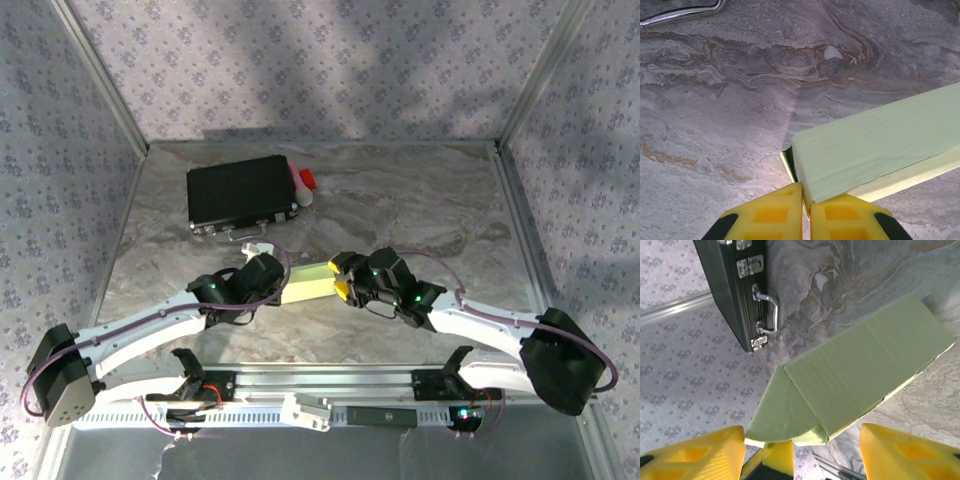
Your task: Fold the paper box
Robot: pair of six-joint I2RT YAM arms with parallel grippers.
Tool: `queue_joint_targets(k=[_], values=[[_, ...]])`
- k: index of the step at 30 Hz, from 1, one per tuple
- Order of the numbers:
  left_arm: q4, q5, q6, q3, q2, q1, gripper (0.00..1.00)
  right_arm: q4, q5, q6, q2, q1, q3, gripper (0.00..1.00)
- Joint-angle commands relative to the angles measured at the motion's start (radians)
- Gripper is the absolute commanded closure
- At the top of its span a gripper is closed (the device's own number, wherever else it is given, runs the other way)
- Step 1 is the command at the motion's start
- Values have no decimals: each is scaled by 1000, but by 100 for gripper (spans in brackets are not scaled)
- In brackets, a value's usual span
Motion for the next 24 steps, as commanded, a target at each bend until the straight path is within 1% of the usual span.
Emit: queue_joint_targets(k=[1, 4, 8, 11, 16, 18, 20, 22, 24], values=[[-37, 17, -17, 29, 2, -12, 84, 44, -9, 18, 31, -15, -19, 40], [-37, 38, -21, 44, -15, -12, 76, 70, -10, 29, 57, -11, -26, 43], [-40, 59, -24, 60, -43, -12, 69, 67, -6, 28, 76, -10, -18, 44], [-50, 74, -31, 71, -76, -12, 60, 53, 5, 29, 80, -8, -14, 48], [-33, 66, -80, 44, -200, -7, 47, 32, 11, 28, 83, -9, -17, 52], [-22, 82, -105, 32, -234, 15, 45, 25, 11, 28, 85, -9, -17, 53], [9, 139, -128, 13, -248, 56, 45, 20, 14, 24, 86, -8, -18, 55], [36, 181, -148, -9, -244, 89, 45, 12, 15, 24, 89, -6, -15, 56], [39, 191, -161, -25, -230, 111, 45, 9, 16, 22, 96, -4, -13, 59]])
